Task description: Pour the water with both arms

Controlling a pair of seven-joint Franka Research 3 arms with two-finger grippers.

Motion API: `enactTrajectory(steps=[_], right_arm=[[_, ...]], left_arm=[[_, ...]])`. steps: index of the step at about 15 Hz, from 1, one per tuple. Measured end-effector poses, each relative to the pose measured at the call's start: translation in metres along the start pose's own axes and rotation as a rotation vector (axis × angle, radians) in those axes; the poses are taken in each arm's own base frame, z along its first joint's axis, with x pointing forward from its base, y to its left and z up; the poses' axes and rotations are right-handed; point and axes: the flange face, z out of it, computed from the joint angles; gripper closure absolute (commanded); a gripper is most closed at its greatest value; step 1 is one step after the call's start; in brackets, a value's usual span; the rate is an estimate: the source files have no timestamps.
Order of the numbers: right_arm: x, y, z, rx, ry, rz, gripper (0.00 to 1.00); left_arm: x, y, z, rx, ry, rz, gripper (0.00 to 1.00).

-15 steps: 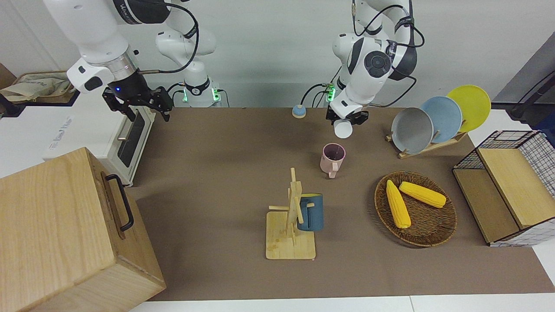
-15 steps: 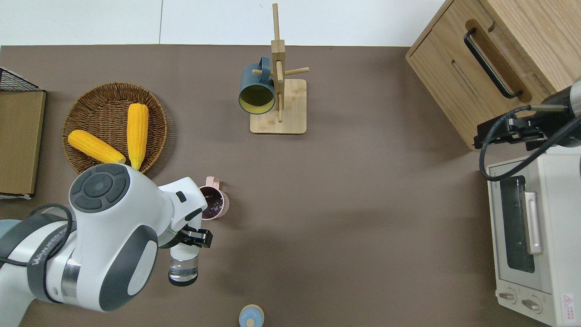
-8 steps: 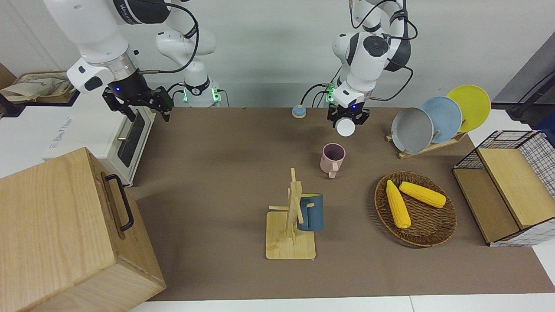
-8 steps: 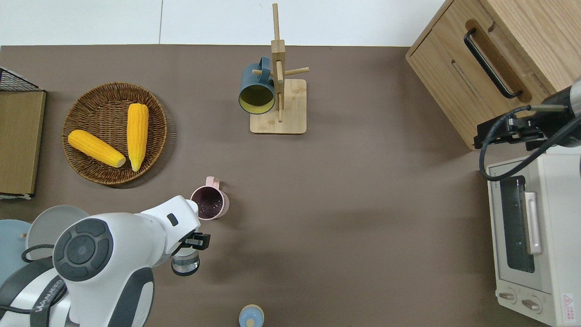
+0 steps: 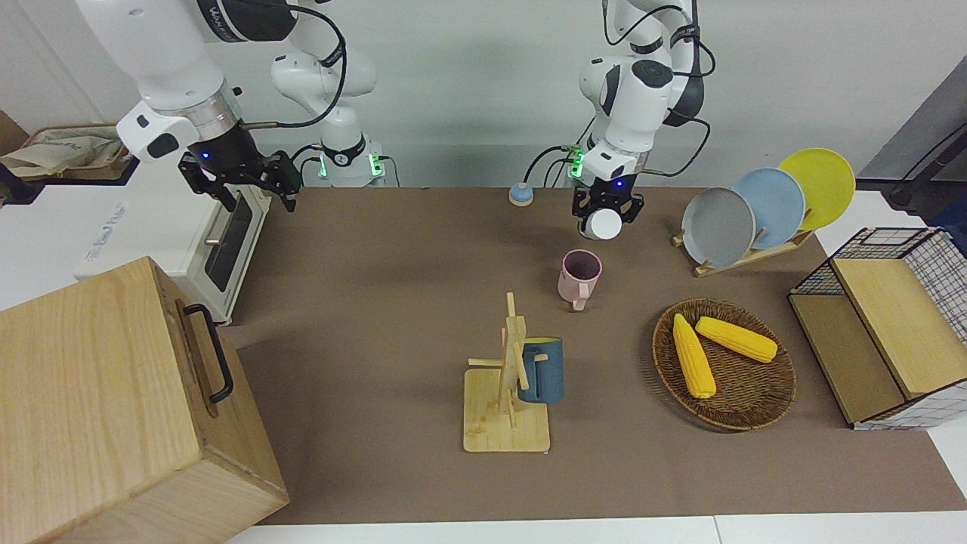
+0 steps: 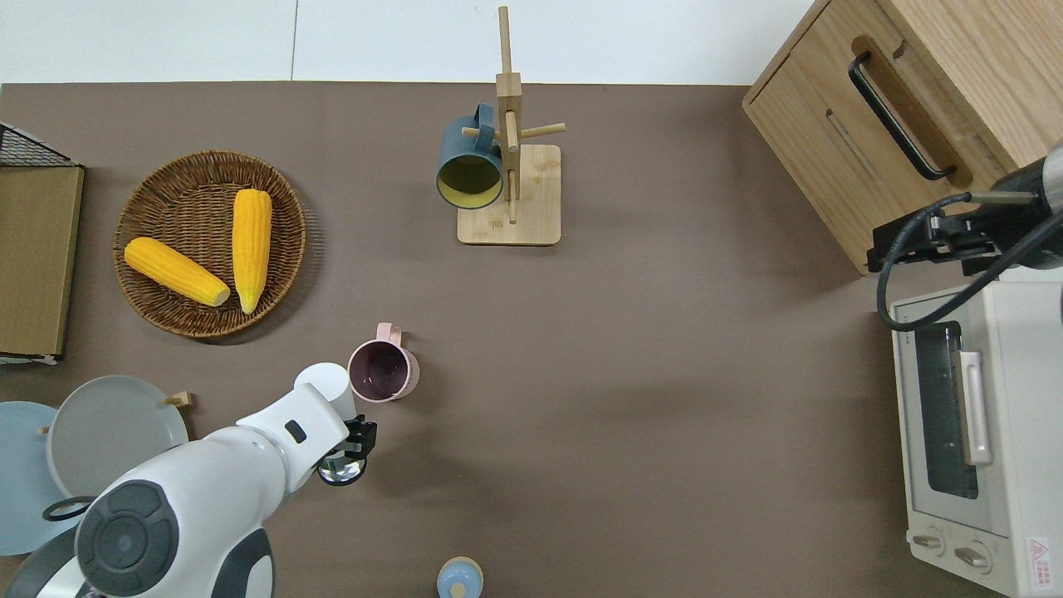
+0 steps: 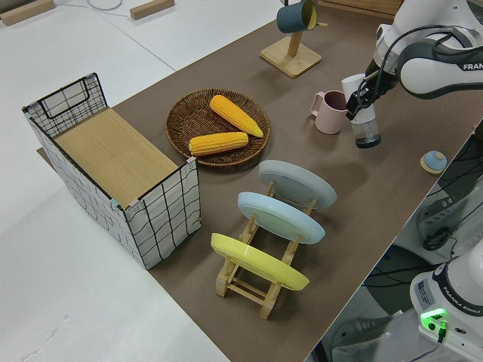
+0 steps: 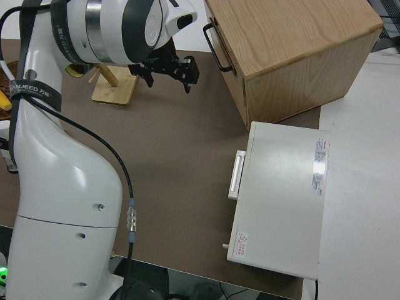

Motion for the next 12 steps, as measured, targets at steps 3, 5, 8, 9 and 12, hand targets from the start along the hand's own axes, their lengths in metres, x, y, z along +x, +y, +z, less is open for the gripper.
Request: enactTrajectory(steps=[3,5,8,9,12], right_arm=[[0.000,0.000,0.000,0.000,0.000,0.000,0.007],[0.000,0.000,0.000,0.000,0.000,0.000,0.007],[0.000,0.000,0.000,0.000,0.000,0.000,0.007],[0.000,0.000,0.000,0.000,0.000,0.000,0.007],[0.000,0.000,0.000,0.000,0.000,0.000,0.007]], left_arm=[[0.013,-0.028,-0.018,0.005,0.124,-0.062,1.00],[0.023,-0.050,-0.030,0.015,0.226,-0.108,1.00],[0.036,-0.082,-0.048,0.043,0.341,-0.154,1.00],[0.042,-0.092,-0.056,0.052,0.367,-0.163,1.00],[0.069,-0.123,-0.088,0.073,0.437,-0.182,1.00]])
